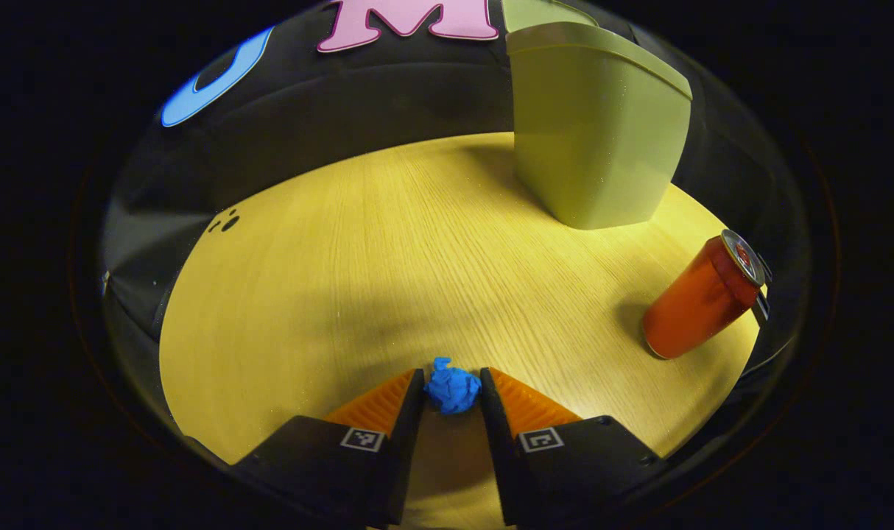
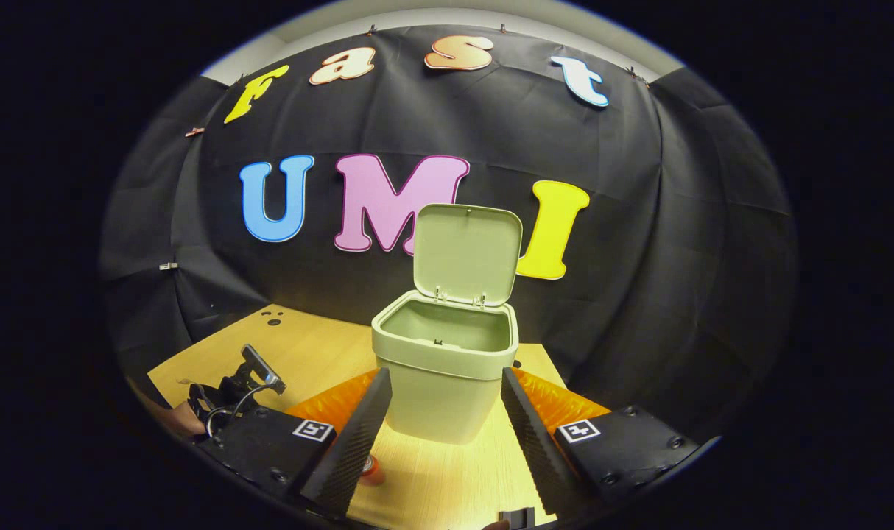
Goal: Press the lid of the desktop garbage bin to open it, pick up the crumpled paper on the desktop and throw it into the bin, then pick up the pop can on the desktop and drop it into the bin, and finally close the garbage bin lid.
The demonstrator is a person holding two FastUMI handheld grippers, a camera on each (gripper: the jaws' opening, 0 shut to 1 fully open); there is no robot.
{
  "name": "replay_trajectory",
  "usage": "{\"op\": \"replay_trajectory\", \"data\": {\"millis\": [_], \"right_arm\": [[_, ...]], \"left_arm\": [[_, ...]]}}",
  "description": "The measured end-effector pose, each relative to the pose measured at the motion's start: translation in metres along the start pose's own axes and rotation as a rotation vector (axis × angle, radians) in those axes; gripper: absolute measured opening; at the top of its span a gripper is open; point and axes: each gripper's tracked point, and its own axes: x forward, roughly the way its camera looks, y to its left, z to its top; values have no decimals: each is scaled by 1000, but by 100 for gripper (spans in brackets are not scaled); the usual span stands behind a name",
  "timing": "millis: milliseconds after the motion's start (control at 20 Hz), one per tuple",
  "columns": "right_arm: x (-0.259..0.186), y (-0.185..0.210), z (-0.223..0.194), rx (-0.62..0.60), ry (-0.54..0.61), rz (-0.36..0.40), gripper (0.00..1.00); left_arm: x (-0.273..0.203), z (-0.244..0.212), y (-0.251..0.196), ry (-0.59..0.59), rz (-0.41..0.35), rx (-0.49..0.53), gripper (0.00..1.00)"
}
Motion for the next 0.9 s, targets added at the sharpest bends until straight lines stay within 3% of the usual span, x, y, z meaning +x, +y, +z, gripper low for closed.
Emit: {"op": "replay_trajectory", "data": {"millis": [350, 900], "right_arm": [[0, 6, -4, -5, 10, 19, 94], [4, 31, -20, -17, 36, 117, 94]], "left_arm": [[-13, 13, -1, -22, 9, 33, 42], [-104, 115, -5, -278, -1, 28, 42]]}}
